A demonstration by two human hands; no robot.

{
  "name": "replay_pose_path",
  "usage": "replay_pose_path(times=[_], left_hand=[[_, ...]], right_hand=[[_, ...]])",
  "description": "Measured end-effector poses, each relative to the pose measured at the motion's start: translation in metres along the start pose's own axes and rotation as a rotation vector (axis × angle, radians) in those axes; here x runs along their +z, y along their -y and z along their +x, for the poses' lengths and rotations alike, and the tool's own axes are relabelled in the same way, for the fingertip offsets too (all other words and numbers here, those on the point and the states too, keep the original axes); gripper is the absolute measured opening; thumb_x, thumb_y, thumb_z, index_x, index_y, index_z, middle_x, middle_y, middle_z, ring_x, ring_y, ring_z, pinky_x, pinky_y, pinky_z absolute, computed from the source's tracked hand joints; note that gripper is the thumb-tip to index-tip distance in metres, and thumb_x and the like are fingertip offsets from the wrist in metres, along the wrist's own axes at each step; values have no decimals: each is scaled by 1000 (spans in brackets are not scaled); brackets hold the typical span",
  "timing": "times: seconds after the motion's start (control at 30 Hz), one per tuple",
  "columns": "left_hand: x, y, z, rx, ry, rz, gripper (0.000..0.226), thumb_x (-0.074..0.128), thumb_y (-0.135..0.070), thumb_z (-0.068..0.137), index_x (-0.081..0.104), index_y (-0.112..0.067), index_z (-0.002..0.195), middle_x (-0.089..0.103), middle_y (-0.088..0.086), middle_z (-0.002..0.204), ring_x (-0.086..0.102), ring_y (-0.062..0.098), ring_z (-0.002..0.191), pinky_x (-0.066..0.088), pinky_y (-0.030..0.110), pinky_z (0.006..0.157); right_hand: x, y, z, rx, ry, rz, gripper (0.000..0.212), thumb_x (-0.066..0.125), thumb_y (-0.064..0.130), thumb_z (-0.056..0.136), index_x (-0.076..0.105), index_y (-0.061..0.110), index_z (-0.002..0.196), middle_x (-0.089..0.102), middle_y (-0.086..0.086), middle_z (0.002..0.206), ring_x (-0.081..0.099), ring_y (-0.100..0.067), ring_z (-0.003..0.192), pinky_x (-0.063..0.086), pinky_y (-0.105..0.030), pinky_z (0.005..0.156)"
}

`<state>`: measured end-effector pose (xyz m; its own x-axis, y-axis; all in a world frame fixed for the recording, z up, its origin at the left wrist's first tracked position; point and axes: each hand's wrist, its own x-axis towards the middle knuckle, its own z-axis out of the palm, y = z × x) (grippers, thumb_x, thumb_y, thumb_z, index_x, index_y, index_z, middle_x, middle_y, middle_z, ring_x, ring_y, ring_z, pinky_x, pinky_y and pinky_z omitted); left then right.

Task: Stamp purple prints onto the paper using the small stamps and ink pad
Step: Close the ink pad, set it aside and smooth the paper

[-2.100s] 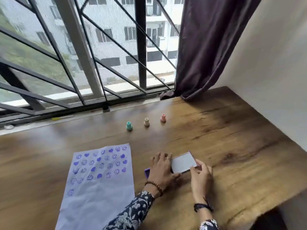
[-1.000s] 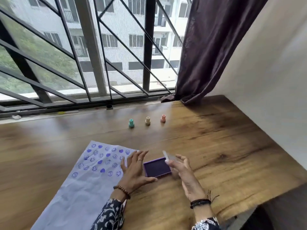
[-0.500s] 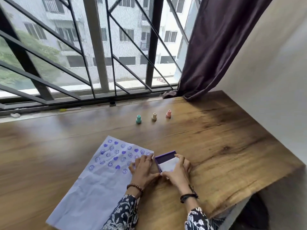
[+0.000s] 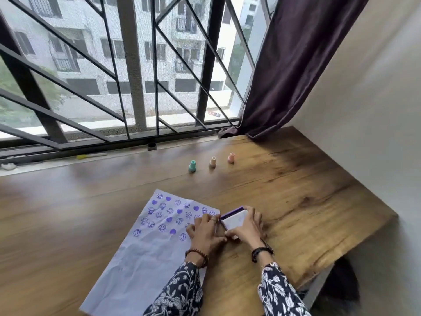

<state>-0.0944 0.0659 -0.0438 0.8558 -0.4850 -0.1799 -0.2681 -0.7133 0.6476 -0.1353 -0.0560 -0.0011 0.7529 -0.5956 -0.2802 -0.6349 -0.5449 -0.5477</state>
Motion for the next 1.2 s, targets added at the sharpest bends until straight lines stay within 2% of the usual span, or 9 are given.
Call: replay_pose_path(times=[0.33,0.4,0.47,0.57,0.67,0.83,1.03,1.2], left_hand=[[2,1,-1,-31,-28,-23,79,65,-53,70,31,-32,138,42,-2,128,33,21,118,21,37,92],[3,-1,-2,-42,-73,-27,78,64,-55,70,32,-32,137,44,-4,128,33,19,119,16,34,87],[5,-2,-4,-49,-119,-44,72,65,-55,69,37,-30,131,46,-6,126,34,18,117,13,32,81],[9,-6,-6,-62,-135,2,55,64,-52,70,46,-29,116,48,-6,121,34,18,116,18,37,91],[14,-16,-3,-89,-149,50,37,61,-45,75,53,-26,106,48,-4,117,33,20,117,17,42,96],[17,-41,24,-96,-120,201,38,54,-42,81,49,-23,113,46,-1,118,32,22,120,11,45,96],[15,-76,85,-114,-152,262,29,51,-38,84,55,-22,108,52,3,115,39,22,116,20,39,87],[18,-94,136,-122,-158,258,28,49,-40,86,56,-22,106,55,4,114,44,23,113,28,40,93]], right_hand=[[-1,5,7,-25,24,-19,98,83,37,54,28,23,133,32,-7,136,31,-30,126,33,-42,99],[-4,-2,8,-55,2,79,89,82,31,62,32,18,134,37,-9,137,32,-29,128,30,-39,102],[-9,-13,10,-46,-37,185,70,75,21,72,39,11,132,43,-13,136,33,-28,129,27,-37,107],[-17,-32,14,10,-69,208,47,67,8,79,52,4,124,51,-21,128,44,-34,122,33,-41,106],[-23,-43,21,3,-62,261,34,68,2,77,63,2,111,61,-23,115,56,-34,106,44,-40,96],[-33,-48,53,-23,-74,327,30,71,3,73,68,5,103,66,-19,106,58,-35,103,46,-44,94],[-51,-44,123,-43,-73,421,29,71,-4,68,70,0,97,69,-24,102,60,-38,101,46,-50,92],[-67,-38,181,-56,-82,429,28,70,-2,69,70,-1,96,71,-23,102,62,-37,101,48,-47,90]])
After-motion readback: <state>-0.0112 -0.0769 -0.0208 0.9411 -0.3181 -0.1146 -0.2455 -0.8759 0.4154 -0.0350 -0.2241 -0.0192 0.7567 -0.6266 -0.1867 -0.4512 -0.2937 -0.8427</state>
